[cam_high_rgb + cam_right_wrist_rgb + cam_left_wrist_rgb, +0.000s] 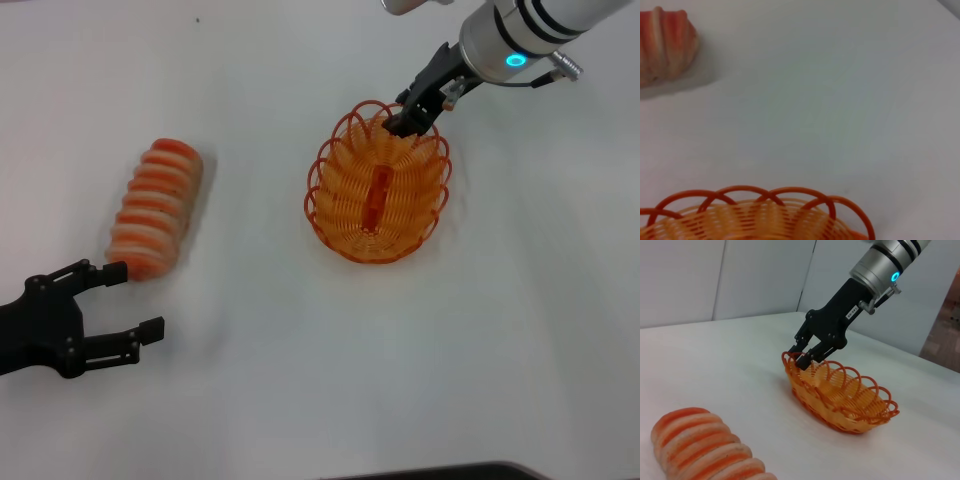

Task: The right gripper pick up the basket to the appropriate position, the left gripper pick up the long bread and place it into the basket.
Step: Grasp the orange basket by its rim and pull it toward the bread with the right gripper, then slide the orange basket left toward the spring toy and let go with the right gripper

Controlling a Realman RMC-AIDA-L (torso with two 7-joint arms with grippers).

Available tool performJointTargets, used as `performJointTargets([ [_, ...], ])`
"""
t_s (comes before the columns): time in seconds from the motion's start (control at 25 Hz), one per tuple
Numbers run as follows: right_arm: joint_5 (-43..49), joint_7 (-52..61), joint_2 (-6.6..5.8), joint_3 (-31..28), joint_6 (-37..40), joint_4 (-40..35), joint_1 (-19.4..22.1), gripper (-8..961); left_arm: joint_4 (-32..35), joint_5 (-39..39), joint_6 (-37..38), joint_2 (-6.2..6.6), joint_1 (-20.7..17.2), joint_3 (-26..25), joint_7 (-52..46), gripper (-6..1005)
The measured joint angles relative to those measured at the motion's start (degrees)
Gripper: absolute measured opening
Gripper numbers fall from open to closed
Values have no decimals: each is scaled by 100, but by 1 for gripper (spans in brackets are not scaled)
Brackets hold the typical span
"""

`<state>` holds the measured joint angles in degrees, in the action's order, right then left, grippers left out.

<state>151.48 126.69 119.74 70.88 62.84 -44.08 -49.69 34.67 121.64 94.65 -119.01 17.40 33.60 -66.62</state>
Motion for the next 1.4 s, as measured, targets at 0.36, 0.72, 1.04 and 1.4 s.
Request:
performJointTargets([
  [0.36,-4,-14,6,5,39,57,-47,233,23,-13,17,-5,0,-22,0,931],
  [0.72,-335,49,-24,-492,797,2,-39,158,34,-60,17,-32,42,-49,0,931],
  [1.04,-374,626,-142,-1794,1934,-86,38,91,40,-148,14,-54,114,-50,71,931],
  [1.4,-505,1662,-325,-2900,2555,173,292,73,50,-202,11,-78,132,-239,115,930],
])
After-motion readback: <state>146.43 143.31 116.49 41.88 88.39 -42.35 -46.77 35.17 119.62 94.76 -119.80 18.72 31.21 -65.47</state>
